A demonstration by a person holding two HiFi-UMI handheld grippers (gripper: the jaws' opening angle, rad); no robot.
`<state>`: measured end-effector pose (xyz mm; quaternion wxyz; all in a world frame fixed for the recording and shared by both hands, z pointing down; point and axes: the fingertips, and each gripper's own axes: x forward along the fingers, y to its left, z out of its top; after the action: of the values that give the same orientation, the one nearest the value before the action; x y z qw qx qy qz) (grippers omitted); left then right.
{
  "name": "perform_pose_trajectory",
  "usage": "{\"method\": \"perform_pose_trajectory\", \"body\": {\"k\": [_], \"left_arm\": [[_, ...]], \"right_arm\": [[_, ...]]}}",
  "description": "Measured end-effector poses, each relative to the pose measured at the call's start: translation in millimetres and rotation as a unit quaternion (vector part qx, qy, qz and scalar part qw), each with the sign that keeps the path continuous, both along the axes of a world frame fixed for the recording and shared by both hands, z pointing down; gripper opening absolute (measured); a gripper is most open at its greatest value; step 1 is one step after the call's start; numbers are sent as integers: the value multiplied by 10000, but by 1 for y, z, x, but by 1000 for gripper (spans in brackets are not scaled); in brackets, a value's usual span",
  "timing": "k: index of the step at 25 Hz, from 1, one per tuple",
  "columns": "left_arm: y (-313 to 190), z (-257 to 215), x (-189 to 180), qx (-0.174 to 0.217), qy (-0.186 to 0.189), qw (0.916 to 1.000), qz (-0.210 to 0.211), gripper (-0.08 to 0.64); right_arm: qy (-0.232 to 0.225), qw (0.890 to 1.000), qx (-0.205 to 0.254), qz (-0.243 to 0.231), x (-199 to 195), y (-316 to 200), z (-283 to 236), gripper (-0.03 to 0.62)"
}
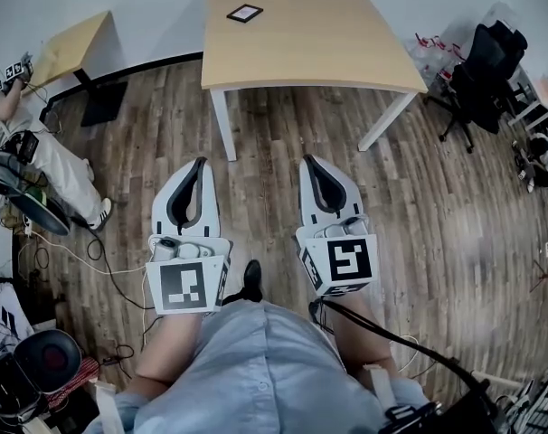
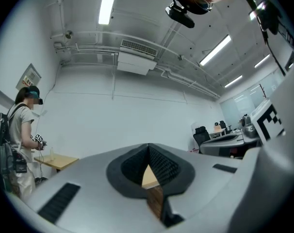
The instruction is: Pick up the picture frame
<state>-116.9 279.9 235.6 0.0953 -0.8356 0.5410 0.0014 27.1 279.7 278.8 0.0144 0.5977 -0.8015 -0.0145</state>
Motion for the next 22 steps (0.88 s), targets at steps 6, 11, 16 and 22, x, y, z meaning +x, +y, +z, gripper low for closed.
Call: {"method": "perform_pose_trajectory", "body": {"k": [6,11,16,22], "left_arm": [[-60,-6,-5,159,55,9999,36,2],[-85,-2,-1,145,79,9999,45,1],[-111,7,13,-10,-6,10000,39,2],[-153,15,34,-130,-122,9998,-17,2]], "right_arm": [[2,9999,127,37,-4,-63,-7,2],[65,9999,158,-15,-4,-87,-7,2],[-20,9999,74,66,17,-114,-3,2],[-139,9999,-28,51,39,-154,8,2]]}}
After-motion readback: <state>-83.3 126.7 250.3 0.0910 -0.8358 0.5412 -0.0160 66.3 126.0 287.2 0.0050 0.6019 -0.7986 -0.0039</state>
